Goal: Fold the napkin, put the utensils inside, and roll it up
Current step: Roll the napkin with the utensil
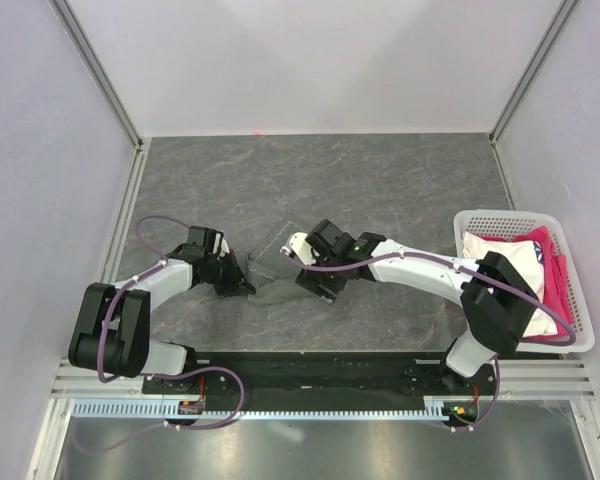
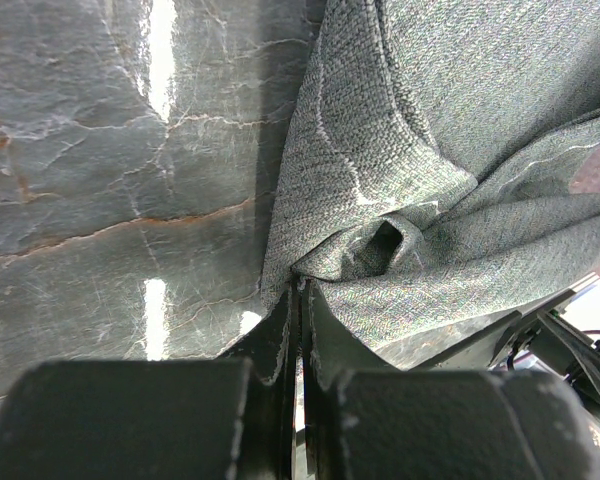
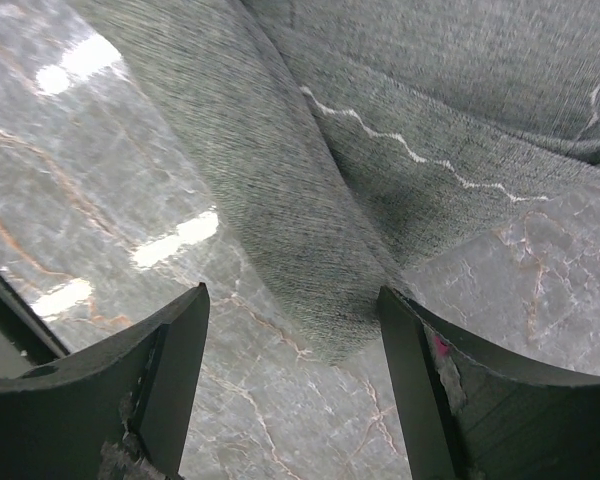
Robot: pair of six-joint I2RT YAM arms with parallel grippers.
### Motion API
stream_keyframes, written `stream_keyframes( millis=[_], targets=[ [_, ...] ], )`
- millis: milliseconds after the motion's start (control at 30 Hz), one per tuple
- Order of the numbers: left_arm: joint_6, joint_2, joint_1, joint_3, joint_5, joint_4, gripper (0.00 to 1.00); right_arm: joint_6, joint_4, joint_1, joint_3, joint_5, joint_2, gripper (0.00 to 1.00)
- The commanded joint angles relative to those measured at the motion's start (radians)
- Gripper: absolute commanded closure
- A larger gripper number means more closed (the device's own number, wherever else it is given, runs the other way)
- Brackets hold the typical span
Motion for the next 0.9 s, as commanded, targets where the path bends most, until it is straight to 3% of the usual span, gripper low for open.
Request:
stream_keyframes(
  millis=[0,400,633,867],
  targets=[
    [0.041,0.013,0.003,0.017,0.002,-0.014,0.98,-0.007,0.015,-0.019,-0.005,0.016,0.035,0.23],
    [0.043,0.020,0.003,0.015,0.008,-0.010,0.98,-0.024,0.027,-0.048,-0.026,0.002,0.102,0.25],
    [0.043,0.026,0.003,0.015,0.017,-0.004,0.98,-0.029,0.030,-0.057,-0.023,-0.020,0.145,0.37],
    [0.043,0.045,0.003,0.018,0.034,-0.004,0.98,-0.033,-0.017,-0.051,0.070,0.026,0.061,0.26]
  ],
)
